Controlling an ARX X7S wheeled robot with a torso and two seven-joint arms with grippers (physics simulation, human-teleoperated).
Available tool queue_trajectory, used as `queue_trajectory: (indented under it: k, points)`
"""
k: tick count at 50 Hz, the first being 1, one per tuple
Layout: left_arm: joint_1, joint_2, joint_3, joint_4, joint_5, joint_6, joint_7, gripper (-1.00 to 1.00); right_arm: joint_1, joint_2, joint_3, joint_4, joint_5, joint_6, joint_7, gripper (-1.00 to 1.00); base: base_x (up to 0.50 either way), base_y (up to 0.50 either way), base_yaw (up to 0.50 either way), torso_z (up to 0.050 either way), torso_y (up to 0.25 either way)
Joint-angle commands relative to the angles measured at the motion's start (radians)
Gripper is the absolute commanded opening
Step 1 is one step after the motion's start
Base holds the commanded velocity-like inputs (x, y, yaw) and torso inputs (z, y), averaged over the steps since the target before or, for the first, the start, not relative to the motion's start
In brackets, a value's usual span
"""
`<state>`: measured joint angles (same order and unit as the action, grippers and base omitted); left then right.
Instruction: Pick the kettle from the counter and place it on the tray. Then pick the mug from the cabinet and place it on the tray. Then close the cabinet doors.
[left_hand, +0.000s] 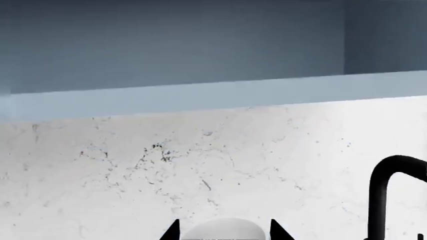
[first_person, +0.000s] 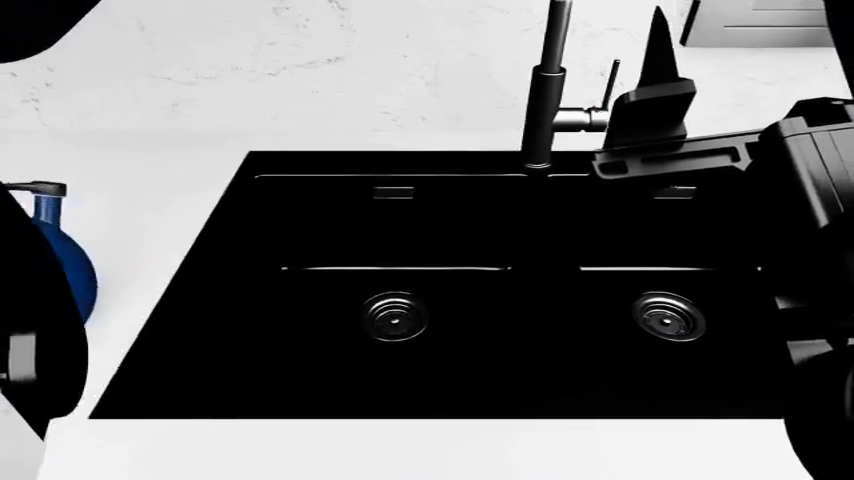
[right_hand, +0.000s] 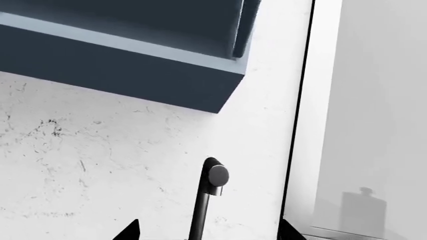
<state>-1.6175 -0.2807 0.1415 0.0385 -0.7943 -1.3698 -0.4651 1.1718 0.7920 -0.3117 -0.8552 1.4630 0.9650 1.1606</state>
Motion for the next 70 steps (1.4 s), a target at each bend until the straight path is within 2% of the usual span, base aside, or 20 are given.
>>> queue_trajectory:
  k: [1,33,70]
  points:
    - [0.024,-0.068,0.068,-0.059,0.033,0.045,0.001,-1.00,-0.001,0.000,-0.012,-0.001,-0.025,0.008,0.009,1.00,0.00,0.50,0.00,0.000,0.000]
    - [0.014,-0.105,0.093,-0.091,0.039,0.056,0.010,-1.00,-0.004,0.005,-0.022,-0.003,-0.035,0.002,0.005,1.00,0.00,0.50,0.00,0.000,0.000]
    - [0.083,-0.124,0.100,-0.090,0.031,0.090,0.006,-1.00,-0.025,0.004,-0.036,0.001,-0.073,-0.014,-0.011,1.00,0.00,0.50,0.00,0.000,0.000]
